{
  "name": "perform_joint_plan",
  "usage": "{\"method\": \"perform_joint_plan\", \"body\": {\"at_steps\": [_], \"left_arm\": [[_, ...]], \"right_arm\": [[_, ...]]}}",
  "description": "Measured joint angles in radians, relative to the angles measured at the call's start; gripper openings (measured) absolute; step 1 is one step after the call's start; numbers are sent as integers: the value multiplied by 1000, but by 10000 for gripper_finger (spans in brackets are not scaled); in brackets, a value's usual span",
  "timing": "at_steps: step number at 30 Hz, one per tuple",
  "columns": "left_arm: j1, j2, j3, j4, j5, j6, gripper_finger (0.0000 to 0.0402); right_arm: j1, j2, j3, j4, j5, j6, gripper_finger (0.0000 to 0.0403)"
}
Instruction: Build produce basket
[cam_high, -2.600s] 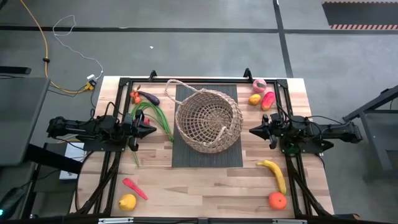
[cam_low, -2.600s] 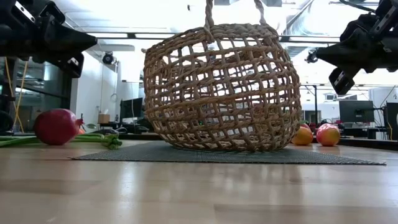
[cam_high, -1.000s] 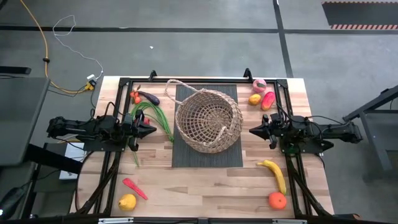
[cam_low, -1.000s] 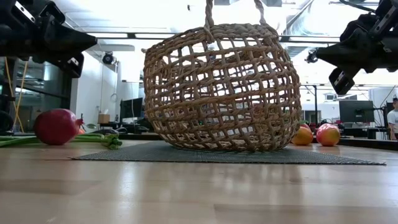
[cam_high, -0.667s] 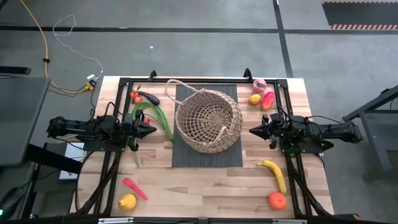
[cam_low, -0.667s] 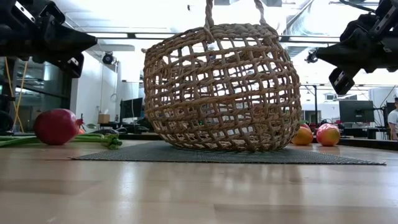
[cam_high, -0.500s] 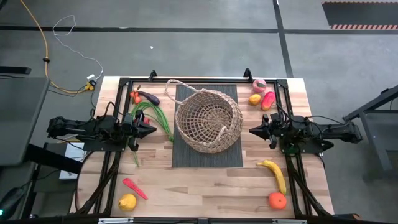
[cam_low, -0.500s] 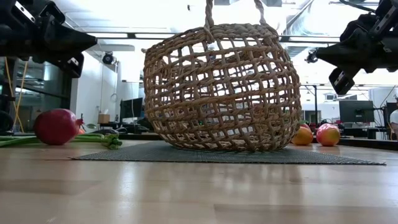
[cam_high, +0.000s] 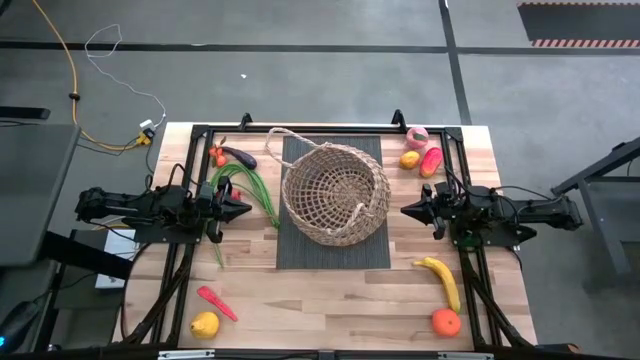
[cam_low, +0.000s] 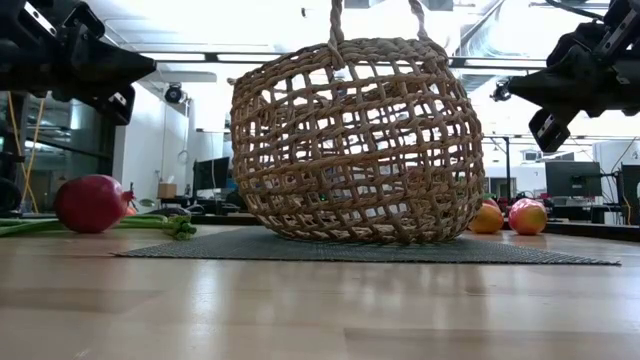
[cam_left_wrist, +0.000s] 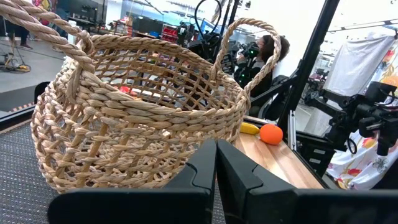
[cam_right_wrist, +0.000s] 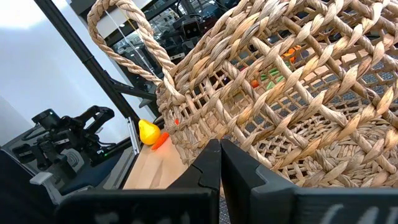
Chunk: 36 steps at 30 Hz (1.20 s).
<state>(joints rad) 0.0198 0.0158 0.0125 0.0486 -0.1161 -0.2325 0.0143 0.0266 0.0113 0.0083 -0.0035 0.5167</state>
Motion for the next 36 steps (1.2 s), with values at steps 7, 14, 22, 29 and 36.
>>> {"method": "perform_joint_plan", "body": {"at_steps": [7,14,22,29,36], "left_arm": [[0,0,0,0,0,0,3],[0,0,0,0,0,0,3],[0,0,0,0,0,0,3],[0,0,0,0,0,0,3],[0,0,0,0,0,0,3]], "right_arm": [[0,0,0,0,0,0,0],[0,0,0,0,0,0,0],[0,0,0,0,0,0,0],[0,0,0,0,0,19,0],[0,0,-1,8,1,111,0]]}}
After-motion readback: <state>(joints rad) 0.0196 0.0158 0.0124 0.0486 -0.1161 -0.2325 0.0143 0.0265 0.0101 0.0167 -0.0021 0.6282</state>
